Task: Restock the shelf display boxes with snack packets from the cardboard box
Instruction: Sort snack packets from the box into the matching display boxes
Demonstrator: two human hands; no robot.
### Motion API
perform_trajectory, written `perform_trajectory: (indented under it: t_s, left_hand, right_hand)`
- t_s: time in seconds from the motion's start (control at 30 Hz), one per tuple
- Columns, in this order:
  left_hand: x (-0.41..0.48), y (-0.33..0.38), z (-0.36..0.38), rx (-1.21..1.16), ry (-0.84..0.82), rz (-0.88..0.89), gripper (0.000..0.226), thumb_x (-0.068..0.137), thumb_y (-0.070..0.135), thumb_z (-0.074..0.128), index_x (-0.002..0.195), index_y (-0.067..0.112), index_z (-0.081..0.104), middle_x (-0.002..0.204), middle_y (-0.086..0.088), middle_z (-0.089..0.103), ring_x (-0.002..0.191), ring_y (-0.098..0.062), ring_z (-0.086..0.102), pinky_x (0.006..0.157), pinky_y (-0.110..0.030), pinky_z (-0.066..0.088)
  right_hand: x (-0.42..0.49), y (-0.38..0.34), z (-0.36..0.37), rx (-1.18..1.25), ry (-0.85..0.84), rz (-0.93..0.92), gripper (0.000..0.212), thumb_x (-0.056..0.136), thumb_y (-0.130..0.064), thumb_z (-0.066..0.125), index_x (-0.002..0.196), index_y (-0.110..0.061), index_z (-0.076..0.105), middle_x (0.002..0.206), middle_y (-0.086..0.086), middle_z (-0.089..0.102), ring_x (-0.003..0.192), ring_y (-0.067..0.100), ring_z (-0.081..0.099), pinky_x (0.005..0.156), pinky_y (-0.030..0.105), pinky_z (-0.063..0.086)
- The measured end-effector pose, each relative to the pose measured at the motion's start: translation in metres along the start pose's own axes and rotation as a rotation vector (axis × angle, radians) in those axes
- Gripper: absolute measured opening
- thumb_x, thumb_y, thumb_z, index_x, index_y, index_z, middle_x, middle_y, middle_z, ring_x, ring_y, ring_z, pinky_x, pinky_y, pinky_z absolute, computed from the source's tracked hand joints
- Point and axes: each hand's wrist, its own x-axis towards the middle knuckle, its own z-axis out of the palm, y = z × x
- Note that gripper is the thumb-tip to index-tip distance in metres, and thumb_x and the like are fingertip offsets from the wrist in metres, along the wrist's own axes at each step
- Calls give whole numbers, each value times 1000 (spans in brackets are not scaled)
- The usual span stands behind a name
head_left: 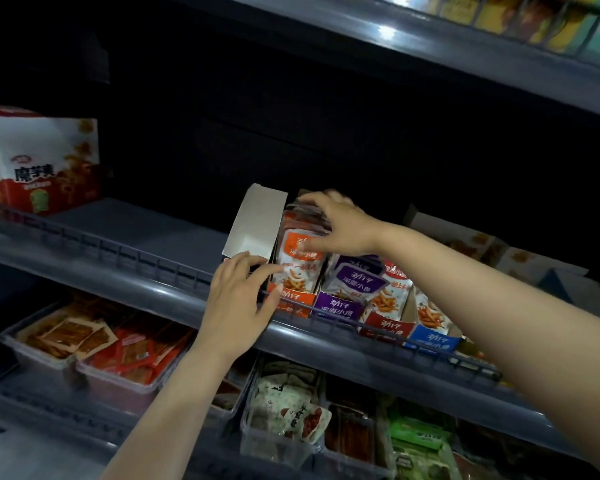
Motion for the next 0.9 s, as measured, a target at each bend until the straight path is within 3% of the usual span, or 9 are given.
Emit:
perform_trajectory:
  t_s: [0.23, 0.4, 0.5, 0.67, 0.9]
  left_hand:
    - [-26, 29, -15, -31, 17, 18, 43, 90, 46, 35, 121, 24, 58, 126, 5, 54, 127, -18, 42, 109, -43, 35]
    - [-74, 68, -3, -164, -55, 45, 35, 90, 46, 40, 116, 32, 59, 119, 23, 48, 117, -2, 44, 100, -29, 36]
    - [-110, 80, 19, -244, -212, 11, 24, 92, 34, 55, 114, 42, 53, 116, 33, 43, 115, 5, 42, 102, -24, 37]
    - [-181, 82, 62, -247, -537, -135, 31, 93, 24, 58, 122, 34, 53, 124, 17, 51, 118, -3, 49, 94, -12, 37]
    - [-265, 69, 100, -55, -873, -292, 31, 97, 30, 49, 128, 27, 46, 122, 7, 56, 105, -12, 58, 80, -17, 41]
  right_hand:
    - [-80, 9, -11, 141, 281, -75, 63, 88, -41, 62, 143, -30, 34, 150, -5, 25, 138, 14, 24, 117, 38, 22]
    - [-167, 25, -2, 220, 397, -35, 55, 90, -37, 61, 140, -33, 37, 147, -14, 26, 136, 6, 25, 115, 30, 23]
    - [-223, 41, 27, 243, 417, 15, 51, 92, -37, 57, 139, -34, 38, 148, -19, 22, 139, 3, 22, 114, 29, 25]
    - [-309, 68, 111, 351, 350, 174, 45, 92, -29, 58, 134, -34, 43, 144, -21, 29, 135, 4, 32, 112, 30, 31]
    - [-369, 98, 243, 393, 32, 315, 50, 96, -33, 54, 142, -30, 36, 148, -13, 30, 134, 7, 32, 105, 21, 29]
